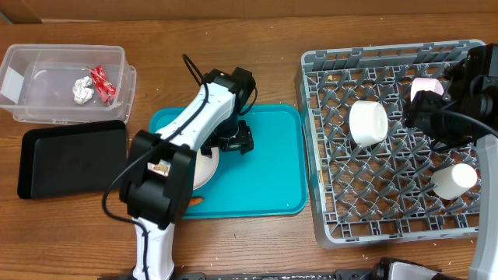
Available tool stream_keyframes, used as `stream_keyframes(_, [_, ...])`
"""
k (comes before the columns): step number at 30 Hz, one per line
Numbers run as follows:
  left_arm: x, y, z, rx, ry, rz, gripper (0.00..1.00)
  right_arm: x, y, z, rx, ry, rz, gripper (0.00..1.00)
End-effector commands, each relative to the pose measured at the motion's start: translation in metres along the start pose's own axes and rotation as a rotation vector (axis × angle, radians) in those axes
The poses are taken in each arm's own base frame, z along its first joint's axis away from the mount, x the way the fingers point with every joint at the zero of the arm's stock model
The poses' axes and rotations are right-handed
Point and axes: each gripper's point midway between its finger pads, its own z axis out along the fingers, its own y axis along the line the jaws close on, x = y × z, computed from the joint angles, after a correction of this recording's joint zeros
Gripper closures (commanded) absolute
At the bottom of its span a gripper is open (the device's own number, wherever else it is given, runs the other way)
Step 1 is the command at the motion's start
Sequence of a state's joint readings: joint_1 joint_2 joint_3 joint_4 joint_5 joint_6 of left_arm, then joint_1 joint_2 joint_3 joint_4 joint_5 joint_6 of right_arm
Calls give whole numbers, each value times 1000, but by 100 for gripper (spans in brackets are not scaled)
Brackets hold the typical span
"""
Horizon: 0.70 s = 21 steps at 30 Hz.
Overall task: Sort waste into correct bins and load items into the dishwasher
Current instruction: 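Grasp the rim of the white plate with the left gripper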
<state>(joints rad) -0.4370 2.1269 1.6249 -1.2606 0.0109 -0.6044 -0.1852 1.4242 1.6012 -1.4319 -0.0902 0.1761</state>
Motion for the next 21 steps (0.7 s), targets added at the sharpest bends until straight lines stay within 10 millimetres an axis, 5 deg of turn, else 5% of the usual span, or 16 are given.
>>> stream_keyframes(1, [-1, 2, 17, -40, 24, -21, 21, -4, 2, -7, -15, -26, 2, 36])
stream_keyframes(10, [-9, 8, 26, -91, 0, -19, 60, -4, 2, -7, -14, -26, 2, 36])
stream_keyframes(21, [-4, 18, 43, -130, 3, -17, 62, -4, 2, -7, -14, -26, 2, 36])
